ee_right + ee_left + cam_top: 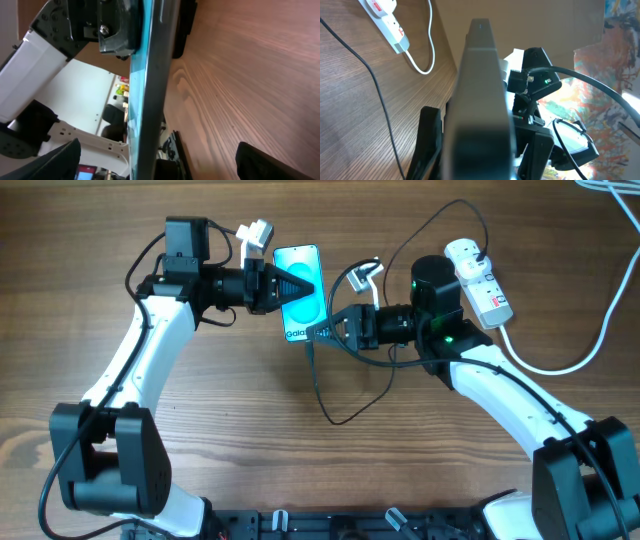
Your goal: Plug charger to phone and switch on socket
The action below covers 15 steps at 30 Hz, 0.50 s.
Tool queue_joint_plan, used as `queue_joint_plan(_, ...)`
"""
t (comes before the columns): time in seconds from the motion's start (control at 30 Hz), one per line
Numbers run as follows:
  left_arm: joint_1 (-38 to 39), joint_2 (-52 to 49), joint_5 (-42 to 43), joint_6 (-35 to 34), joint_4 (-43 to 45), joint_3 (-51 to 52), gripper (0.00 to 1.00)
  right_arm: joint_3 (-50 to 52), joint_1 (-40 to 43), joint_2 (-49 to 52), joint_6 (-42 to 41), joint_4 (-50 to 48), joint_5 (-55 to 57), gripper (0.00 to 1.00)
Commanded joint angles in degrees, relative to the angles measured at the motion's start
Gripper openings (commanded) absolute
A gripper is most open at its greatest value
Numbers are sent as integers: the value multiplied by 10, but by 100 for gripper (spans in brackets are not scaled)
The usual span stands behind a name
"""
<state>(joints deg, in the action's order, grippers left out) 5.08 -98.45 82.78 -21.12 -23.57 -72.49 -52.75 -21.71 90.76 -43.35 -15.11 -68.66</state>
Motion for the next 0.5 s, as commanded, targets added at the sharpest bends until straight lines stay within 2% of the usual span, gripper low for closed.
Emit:
queue_joint_plan(0.0,0,5,26,12,1,2,4,-11,13,-2,44,2,7,100)
queue_joint_plan(0.2,0,5,24,12,-21,2,4,-11,53,-2,57,18,2,100)
queue_joint_plan(0.3,9,5,24,14,-46,2,4,-11,72,-2,102,24,-52,100)
queue_joint_plan(0.47,53,5,-7,14,-45,2,4,-11,84,-2,104,23,-131,99)
